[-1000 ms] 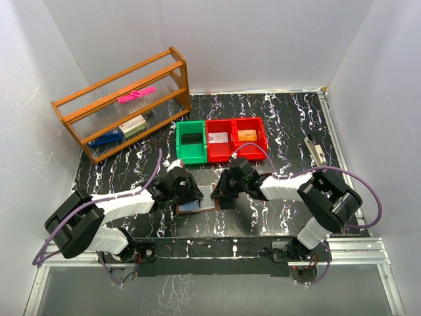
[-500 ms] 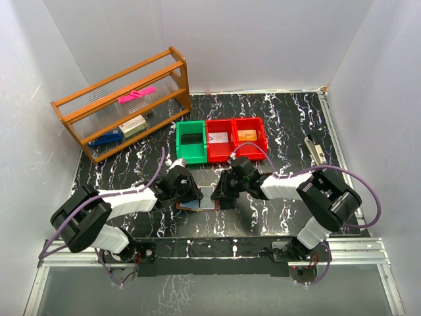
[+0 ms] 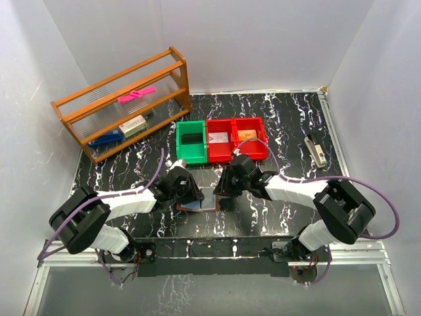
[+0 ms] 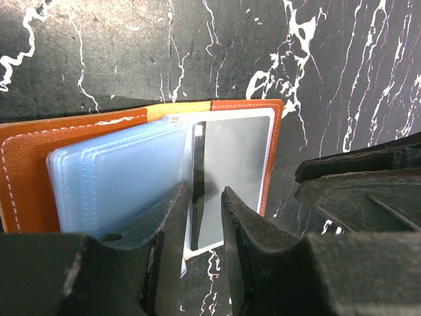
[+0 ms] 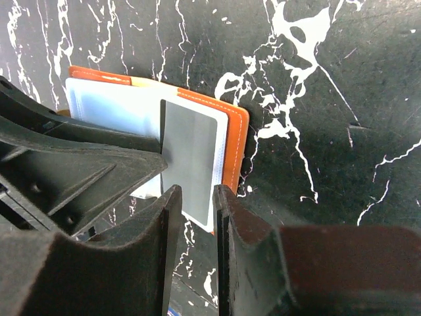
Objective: Take the credit cards out of the card holder
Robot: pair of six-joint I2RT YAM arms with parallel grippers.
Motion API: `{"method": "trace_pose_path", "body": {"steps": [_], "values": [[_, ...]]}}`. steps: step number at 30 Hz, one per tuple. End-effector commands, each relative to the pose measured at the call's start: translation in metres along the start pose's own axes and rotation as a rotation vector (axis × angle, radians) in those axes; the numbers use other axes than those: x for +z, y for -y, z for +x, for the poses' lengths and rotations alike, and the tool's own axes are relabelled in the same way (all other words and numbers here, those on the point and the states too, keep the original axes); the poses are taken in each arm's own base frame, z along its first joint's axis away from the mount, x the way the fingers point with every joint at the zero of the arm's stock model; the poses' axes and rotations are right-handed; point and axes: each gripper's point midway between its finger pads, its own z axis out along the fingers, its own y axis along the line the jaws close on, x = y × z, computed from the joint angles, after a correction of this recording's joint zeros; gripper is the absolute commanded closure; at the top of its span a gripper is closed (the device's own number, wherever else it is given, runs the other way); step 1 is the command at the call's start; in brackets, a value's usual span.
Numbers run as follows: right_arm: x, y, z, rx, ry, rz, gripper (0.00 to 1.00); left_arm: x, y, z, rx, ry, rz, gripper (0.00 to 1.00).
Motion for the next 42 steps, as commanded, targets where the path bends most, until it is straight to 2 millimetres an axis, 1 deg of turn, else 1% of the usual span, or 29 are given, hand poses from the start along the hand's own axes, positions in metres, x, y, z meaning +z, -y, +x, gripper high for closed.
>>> {"method": "trace_pose_path", "body": {"steps": [1, 6, 7, 10, 12, 15, 19, 22, 25, 28, 32, 35, 39, 40, 42], "values": [[-0.006, -0.016, -0.014, -0.021, 0.044, -0.039, 0.75, -0.005, -0.025, 0.017, 0.018, -0.051, -0.080, 0.72], [0.004, -0.026, -0.004, -0.015, -0.019, -0.108, 0.75, -0.005, -0.026, 0.017, 0.017, -0.050, -0.085, 0.72], [0.006, -0.029, 0.001, -0.017, -0.041, -0.135, 0.75, -0.006, -0.026, 0.017, 0.017, -0.051, -0.085, 0.72], [0.012, -0.028, 0.008, -0.011, -0.067, -0.154, 0.76, -0.006, -0.027, 0.018, 0.018, -0.053, -0.089, 0.71], [0.014, -0.028, 0.009, -0.011, -0.072, -0.158, 0.76, -0.009, -0.022, 0.014, 0.017, -0.040, -0.070, 0.71], [0.018, -0.022, 0.010, -0.002, -0.079, -0.132, 0.76, -0.010, -0.022, 0.014, 0.017, -0.037, -0.070, 0.71], [0.027, -0.004, 0.017, 0.032, -0.098, -0.056, 0.76, -0.009, -0.022, 0.014, 0.020, -0.041, -0.072, 0.71], [0.031, 0.004, 0.022, 0.060, -0.107, -0.035, 0.76, -0.009, -0.023, 0.015, 0.020, -0.044, -0.076, 0.69], [0.033, 0.017, 0.025, 0.058, -0.111, 0.038, 0.78, -0.009, -0.026, 0.017, 0.016, -0.049, -0.079, 0.69], [0.031, 0.017, 0.029, 0.039, -0.121, 0.020, 0.83, -0.008, -0.025, 0.022, -0.007, -0.058, -0.051, 0.69], [0.033, 0.017, 0.040, 0.006, -0.177, -0.002, 0.85, -0.004, -0.018, 0.028, -0.041, -0.069, 0.016, 0.69], [0.036, 0.019, 0.048, -0.031, -0.212, -0.002, 0.86, -0.001, -0.013, 0.032, -0.064, -0.086, 0.061, 0.72], [0.037, 0.026, 0.045, -0.031, -0.189, 0.033, 0.87, -0.002, 0.000, 0.033, -0.097, -0.086, 0.143, 0.76], [0.037, 0.027, 0.044, -0.029, -0.185, 0.040, 0.87, -0.004, 0.002, 0.032, -0.102, -0.082, 0.162, 0.79], [0.037, 0.026, 0.042, -0.024, -0.176, 0.044, 0.88, -0.006, 0.005, 0.032, -0.103, -0.077, 0.186, 0.88]]}}
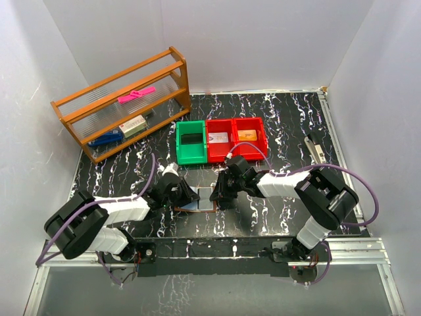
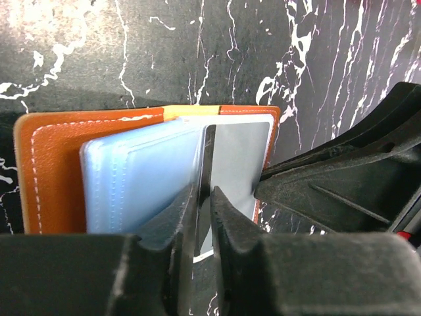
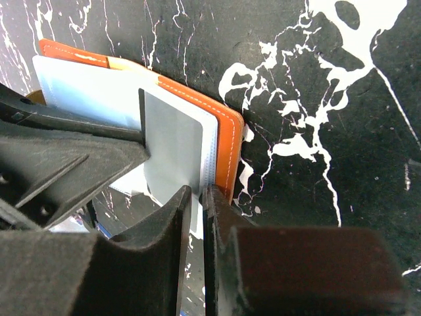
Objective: Take the credit cards out of the card holder
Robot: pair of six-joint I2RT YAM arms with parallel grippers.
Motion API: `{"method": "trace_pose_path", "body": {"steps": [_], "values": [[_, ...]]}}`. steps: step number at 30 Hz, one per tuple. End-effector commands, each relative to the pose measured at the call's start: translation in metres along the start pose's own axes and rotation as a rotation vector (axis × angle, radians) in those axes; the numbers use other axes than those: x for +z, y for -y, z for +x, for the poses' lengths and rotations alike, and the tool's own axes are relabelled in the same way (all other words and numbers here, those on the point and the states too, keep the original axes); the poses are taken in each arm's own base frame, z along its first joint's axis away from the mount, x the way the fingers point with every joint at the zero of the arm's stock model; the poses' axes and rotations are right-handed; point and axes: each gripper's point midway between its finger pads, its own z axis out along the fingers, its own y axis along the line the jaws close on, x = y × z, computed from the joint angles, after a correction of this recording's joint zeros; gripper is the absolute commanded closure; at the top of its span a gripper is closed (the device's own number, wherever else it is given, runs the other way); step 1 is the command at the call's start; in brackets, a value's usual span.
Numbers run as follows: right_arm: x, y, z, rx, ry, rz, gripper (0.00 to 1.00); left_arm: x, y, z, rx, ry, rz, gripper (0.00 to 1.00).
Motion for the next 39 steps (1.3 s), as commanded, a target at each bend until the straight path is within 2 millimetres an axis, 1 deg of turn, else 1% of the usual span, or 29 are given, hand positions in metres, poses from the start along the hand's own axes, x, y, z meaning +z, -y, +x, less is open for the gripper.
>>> {"method": "trace_pose_path", "body": {"steps": [1, 3, 8, 12, 14, 19, 22, 27, 29, 30, 31, 35, 37, 39], "values": [[0.013, 0.027, 0.017, -0.017, -0.037, 0.112, 0.88, -0.006, 0.016, 0.027, -0.027, -0.112, 0.110, 0.93], [0.013, 0.026, 0.015, -0.014, -0.031, 0.107, 0.87, -0.010, 0.028, 0.024, -0.010, -0.105, 0.152, 1.00], [0.013, 0.022, 0.012, -0.012, -0.016, 0.101, 0.86, -0.016, 0.044, 0.020, 0.029, -0.111, 0.203, 1.00], [0.011, 0.019, 0.007, -0.015, 0.005, 0.099, 0.84, -0.020, 0.050, 0.017, 0.033, -0.106, 0.218, 1.00], [0.010, 0.021, 0.005, -0.016, 0.017, 0.113, 0.84, -0.022, 0.045, 0.015, 0.035, -0.095, 0.183, 1.00], [0.004, 0.027, -0.006, -0.015, 0.066, 0.176, 0.82, -0.026, 0.019, 0.005, 0.078, -0.044, 0.038, 1.00], [0.002, 0.024, -0.008, -0.021, 0.066, 0.179, 0.82, -0.028, 0.002, 0.004, 0.101, -0.035, -0.039, 1.00], [-0.005, 0.015, -0.015, -0.040, 0.089, 0.162, 0.80, -0.032, -0.010, 0.002, 0.114, -0.023, -0.099, 1.00], [-0.008, 0.012, -0.018, -0.052, 0.092, 0.167, 0.80, -0.035, -0.010, 0.000, 0.130, -0.014, -0.105, 0.99], [-0.010, 0.007, -0.020, -0.068, 0.091, 0.155, 0.80, -0.037, -0.010, -0.001, 0.137, -0.012, -0.108, 0.92], [-0.011, 0.002, -0.021, -0.079, 0.090, 0.140, 0.80, -0.038, -0.011, -0.002, 0.140, -0.011, -0.118, 0.86], [-0.020, -0.016, -0.030, -0.110, 0.116, 0.105, 0.79, -0.041, -0.012, -0.004, 0.137, -0.002, -0.124, 0.72], [-0.024, -0.023, -0.034, -0.124, 0.124, 0.088, 0.79, -0.040, -0.014, -0.003, 0.137, -0.001, -0.125, 0.69], [-0.025, -0.031, -0.034, -0.139, 0.117, 0.063, 0.79, -0.039, -0.018, 0.000, 0.130, -0.009, -0.139, 0.69]]}}
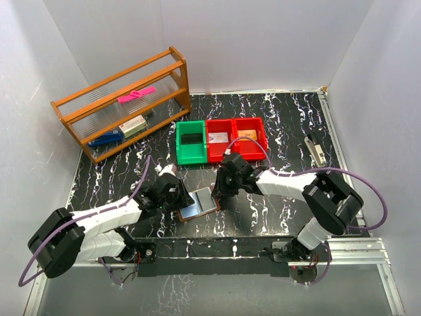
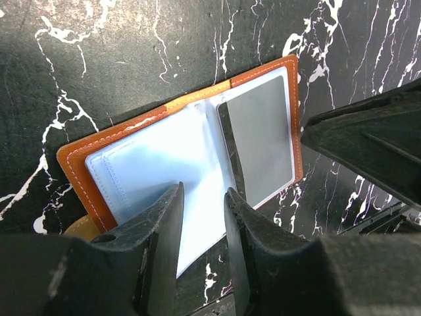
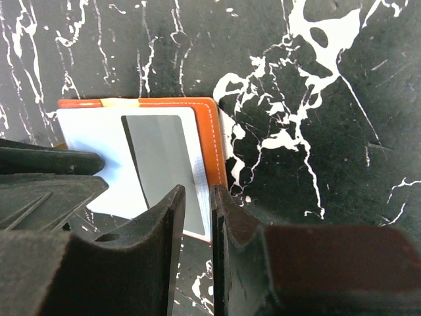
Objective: Take the credit cards out of the card holder
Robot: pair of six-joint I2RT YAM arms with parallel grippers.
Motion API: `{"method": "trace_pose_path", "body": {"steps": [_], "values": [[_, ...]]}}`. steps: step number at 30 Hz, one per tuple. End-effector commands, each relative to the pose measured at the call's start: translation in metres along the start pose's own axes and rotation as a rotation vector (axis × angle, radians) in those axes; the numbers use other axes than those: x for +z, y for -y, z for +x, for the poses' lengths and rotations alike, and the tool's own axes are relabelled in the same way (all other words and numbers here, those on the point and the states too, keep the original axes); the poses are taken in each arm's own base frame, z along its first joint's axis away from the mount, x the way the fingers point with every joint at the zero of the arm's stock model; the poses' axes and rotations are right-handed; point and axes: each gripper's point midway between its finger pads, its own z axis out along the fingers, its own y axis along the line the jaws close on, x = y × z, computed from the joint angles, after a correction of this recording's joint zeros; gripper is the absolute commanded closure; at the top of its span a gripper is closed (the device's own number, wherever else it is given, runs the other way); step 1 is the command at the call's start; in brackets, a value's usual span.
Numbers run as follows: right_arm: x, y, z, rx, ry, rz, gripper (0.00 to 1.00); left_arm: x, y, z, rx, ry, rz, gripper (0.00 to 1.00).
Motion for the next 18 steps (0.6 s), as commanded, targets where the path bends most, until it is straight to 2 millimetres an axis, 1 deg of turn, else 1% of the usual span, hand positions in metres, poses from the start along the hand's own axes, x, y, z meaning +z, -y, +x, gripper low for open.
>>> {"method": "trace_pose_path", "body": {"steps": [1, 7, 12, 18], "values": [[-0.015, -0.033, -0.025, -0.066, 0.064, -0.078, 0.79, -0.001, -0.004, 0.001, 0.007, -0.003, -0.029, 0.70], [-0.002, -0.038, -0.017, -0.087, 0.020, -0.111, 0.79, 0.003, 0.000, 0.004, 0.000, -0.017, -0.005, 0.69], [0.017, -0.028, -0.003, -0.083, -0.046, -0.074, 0.80, 0.004, -0.001, 0.003, 0.002, -0.015, -0.011, 0.69], [0.022, -0.023, 0.011, -0.057, -0.072, -0.090, 0.80, 0.008, -0.006, 0.010, -0.005, -0.039, -0.027, 0.68]]}}
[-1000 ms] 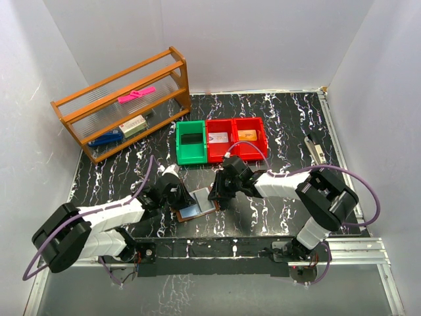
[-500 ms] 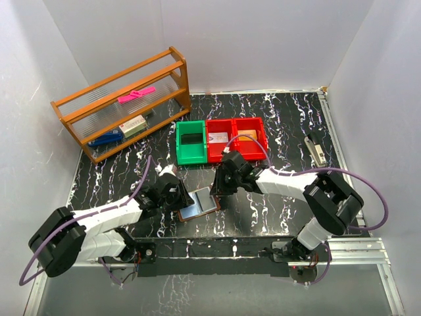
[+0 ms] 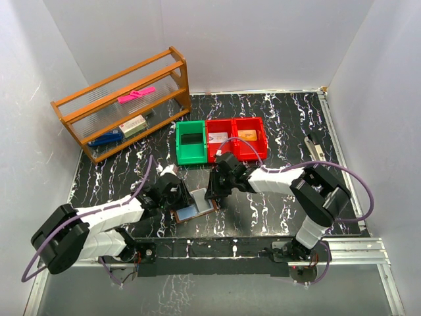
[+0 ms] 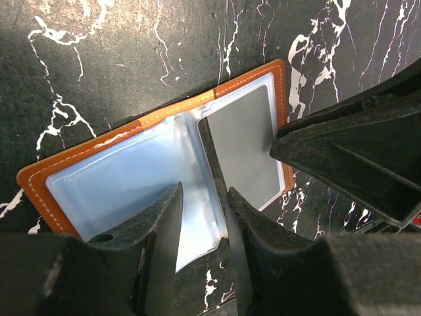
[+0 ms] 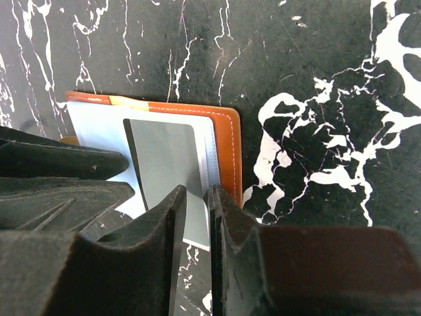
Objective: Take the credit cards out of the card holder
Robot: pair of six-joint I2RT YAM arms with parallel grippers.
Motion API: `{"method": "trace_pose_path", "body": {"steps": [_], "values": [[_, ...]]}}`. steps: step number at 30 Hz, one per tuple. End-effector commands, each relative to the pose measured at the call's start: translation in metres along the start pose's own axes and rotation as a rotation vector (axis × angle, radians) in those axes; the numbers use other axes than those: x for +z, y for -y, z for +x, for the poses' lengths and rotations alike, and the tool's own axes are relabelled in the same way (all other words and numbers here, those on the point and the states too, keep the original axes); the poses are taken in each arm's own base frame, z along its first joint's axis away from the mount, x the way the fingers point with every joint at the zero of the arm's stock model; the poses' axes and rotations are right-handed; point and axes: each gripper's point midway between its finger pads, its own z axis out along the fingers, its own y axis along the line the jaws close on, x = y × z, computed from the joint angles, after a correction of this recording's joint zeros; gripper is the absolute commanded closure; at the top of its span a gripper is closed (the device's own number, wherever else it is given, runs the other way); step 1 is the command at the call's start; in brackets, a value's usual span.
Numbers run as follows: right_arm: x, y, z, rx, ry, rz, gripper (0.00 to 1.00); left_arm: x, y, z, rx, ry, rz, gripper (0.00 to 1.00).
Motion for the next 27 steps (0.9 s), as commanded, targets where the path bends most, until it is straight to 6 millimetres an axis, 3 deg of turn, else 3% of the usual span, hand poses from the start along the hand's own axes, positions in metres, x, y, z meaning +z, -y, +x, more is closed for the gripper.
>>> {"method": "trace_pose_path", "body": {"steps": [1, 5, 8, 16, 27], "values": [[0.006, -0.004, 0.006, 0.001, -0.010, -0.036, 0.81, 0.004, -0.005, 0.009, -0.006, -0.035, -0.017, 0.66], [0.007, -0.003, 0.011, 0.041, -0.012, -0.052, 0.81, 0.005, 0.002, 0.010, -0.048, -0.023, 0.035, 0.53], [0.009, 0.003, 0.016, 0.066, -0.021, -0.037, 0.82, 0.006, 0.003, 0.011, -0.092, -0.009, 0.066, 0.52], [0.009, 0.005, 0.025, 0.071, -0.034, -0.059, 0.85, 0.014, -0.008, 0.018, -0.197, -0.001, 0.057, 0.68], [0.007, 0.009, 0.035, 0.099, -0.051, -0.065, 0.85, 0.017, -0.001, 0.015, -0.170, -0.002, 0.080, 0.89]]}}
